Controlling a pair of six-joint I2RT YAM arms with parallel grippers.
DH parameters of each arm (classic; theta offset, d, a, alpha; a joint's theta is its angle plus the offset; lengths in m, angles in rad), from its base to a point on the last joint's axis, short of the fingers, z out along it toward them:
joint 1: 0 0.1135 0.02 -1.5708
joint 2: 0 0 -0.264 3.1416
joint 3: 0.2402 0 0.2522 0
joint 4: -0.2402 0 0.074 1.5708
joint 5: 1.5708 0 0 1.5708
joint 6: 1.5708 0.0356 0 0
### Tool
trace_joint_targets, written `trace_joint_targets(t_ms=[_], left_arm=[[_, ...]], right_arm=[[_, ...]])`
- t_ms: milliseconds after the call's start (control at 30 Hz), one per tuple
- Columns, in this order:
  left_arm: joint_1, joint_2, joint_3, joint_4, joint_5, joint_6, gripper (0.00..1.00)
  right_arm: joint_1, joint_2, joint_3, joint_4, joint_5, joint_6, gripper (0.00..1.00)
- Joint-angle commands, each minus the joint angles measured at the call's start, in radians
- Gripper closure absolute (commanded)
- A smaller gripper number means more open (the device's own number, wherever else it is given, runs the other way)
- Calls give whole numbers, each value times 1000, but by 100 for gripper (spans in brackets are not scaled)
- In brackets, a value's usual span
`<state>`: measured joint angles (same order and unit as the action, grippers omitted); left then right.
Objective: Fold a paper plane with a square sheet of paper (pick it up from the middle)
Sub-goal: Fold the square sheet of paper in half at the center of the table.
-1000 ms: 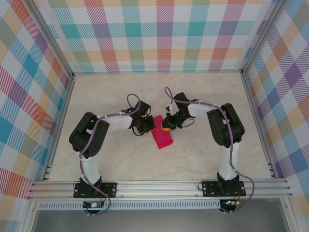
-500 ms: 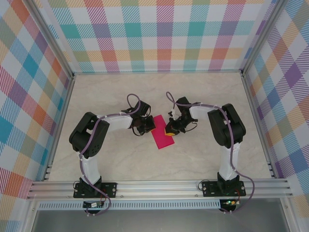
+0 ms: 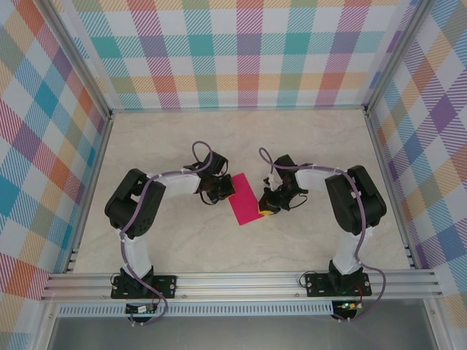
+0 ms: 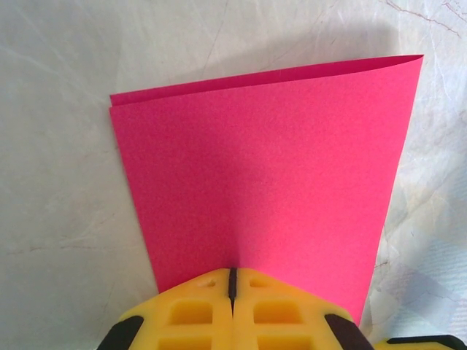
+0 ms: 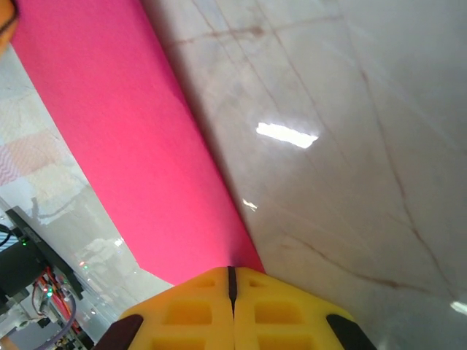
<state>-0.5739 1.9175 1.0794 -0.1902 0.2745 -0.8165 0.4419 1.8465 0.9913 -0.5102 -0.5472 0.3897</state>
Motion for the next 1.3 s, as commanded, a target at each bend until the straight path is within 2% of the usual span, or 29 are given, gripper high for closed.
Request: trace_joint_targets(t_ms=[0,167,233,433,567,633,800,1000,1133,1267], left_arm=[[-4,162,-92,-302,-186,27,100],[-4,158,-88,-302,-189,41,100],[-4,157,-84,-297,-183,50,100],[-5,143,-65,-292,-173,68,100],[-6,137,-51,-296,-170,71,100],[-6,135,-48,-295,-166,71,100],[-6,122,-34,-296,-152,86,100],[-7,90,40,-305,-122,197,100],[-7,86,109,-292,-66,244,100],[-7,38,130,-170,45,243,100]], right_arm=[[-3,-12,-60,-165,150,34,93],[-5,-81,-72,-176,274,60,94],[-2,-115,-62,-172,279,58,94],[-3,-191,-23,-23,53,72,93],[0,-112,30,97,-79,141,93],[5,-73,51,139,-99,154,93],[6,19,93,134,-71,143,94],[5,54,67,73,50,89,95],[5,63,48,78,56,84,95],[5,65,40,88,56,88,95]])
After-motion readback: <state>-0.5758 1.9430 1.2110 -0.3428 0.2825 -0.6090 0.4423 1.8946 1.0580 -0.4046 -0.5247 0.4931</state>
